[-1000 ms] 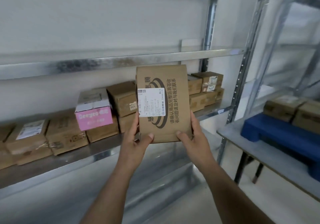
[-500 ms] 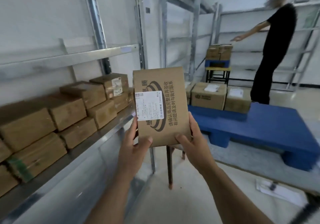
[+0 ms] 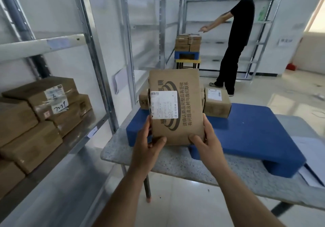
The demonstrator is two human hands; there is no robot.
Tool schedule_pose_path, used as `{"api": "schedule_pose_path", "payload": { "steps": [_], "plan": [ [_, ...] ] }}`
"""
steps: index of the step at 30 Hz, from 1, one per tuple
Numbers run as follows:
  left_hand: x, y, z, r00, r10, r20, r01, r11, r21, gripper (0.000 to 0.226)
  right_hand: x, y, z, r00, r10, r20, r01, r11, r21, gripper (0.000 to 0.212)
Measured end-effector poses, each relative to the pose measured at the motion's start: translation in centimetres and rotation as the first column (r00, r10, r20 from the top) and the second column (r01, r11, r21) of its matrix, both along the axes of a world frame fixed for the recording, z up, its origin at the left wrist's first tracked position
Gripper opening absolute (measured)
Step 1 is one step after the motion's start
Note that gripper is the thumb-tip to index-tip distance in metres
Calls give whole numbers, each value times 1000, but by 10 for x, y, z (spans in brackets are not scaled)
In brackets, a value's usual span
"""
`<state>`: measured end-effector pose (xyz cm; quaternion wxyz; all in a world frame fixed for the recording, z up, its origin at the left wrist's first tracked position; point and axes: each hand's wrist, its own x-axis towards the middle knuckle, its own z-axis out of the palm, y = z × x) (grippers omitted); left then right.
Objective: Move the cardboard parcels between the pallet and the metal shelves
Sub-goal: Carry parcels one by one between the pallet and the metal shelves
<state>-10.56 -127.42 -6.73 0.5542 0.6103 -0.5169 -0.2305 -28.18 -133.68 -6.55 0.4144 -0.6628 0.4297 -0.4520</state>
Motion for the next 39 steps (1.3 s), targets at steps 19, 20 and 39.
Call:
{"api": "schedule_pose_path", "payload": {
  "steps": [19, 20, 39],
  "plan": [
    [-115, -163, -3, 949, -314, -11, 314, 949, 21, 65, -127, -118, -12, 962, -272, 8, 272, 961, -48, 67],
    [-126, -173, -3, 947, -320, -4, 320, 947, 21, 65, -138, -127, -13, 960, -279, 12, 279, 959, -48, 67],
    [-295, -336, -46, 962, -267, -50, 271, 927, 261, 62, -307, -290, -49, 956, -254, -145, 271, 955, 121, 59]
  ]
}}
